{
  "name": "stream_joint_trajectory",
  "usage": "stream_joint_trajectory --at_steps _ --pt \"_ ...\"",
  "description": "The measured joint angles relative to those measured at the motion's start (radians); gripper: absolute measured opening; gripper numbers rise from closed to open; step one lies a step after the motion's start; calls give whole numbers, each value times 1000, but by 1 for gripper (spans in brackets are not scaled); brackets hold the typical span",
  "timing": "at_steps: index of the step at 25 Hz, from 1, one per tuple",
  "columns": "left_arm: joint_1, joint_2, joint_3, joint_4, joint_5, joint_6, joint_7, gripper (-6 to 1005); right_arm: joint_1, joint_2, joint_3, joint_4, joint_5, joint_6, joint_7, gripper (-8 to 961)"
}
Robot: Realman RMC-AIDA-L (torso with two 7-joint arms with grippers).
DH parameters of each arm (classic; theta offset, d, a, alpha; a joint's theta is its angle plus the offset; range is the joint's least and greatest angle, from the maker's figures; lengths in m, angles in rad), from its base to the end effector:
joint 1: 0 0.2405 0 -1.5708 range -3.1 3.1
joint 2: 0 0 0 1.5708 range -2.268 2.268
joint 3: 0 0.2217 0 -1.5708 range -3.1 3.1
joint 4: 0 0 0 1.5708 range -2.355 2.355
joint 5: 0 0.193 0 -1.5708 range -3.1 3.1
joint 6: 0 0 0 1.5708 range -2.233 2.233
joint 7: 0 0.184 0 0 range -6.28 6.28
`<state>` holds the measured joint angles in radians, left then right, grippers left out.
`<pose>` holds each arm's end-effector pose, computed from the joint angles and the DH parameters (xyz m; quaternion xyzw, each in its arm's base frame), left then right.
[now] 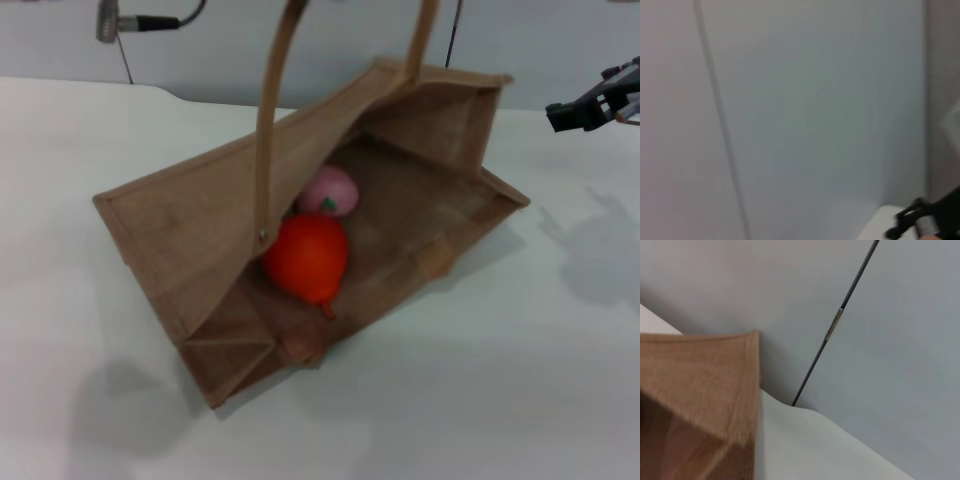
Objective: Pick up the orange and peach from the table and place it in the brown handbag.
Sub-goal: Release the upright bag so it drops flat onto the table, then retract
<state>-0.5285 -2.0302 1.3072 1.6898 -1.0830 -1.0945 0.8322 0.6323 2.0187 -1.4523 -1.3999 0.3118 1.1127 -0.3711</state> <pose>-0.0225 0.3748 0.0645 -0.9222 -0.0993 -0.2023 0.3142 0.1536 0.4199 0.0379 -0.8591 0.2607 -0.0985 0.4292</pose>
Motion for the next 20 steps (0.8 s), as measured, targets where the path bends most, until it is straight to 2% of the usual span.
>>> stream_joint_trajectory --at_steps 2,5,14,20 --pt "-1 0 -16 -25 -64 -31 47 624 2 0 2 10 0 -1 0 774" --pt "-6 0 -47 -55 -117 -67 86 847 5 0 3 23 -1 -3 0 774" --pt "3 -1 -92 -98 -142 -92 107 878 34 -1 0 84 -2 -5 -2 774" --pt "4 -1 -131 -133 -92 -101 78 879 39 0 -2 89 -2 -5 -2 774"
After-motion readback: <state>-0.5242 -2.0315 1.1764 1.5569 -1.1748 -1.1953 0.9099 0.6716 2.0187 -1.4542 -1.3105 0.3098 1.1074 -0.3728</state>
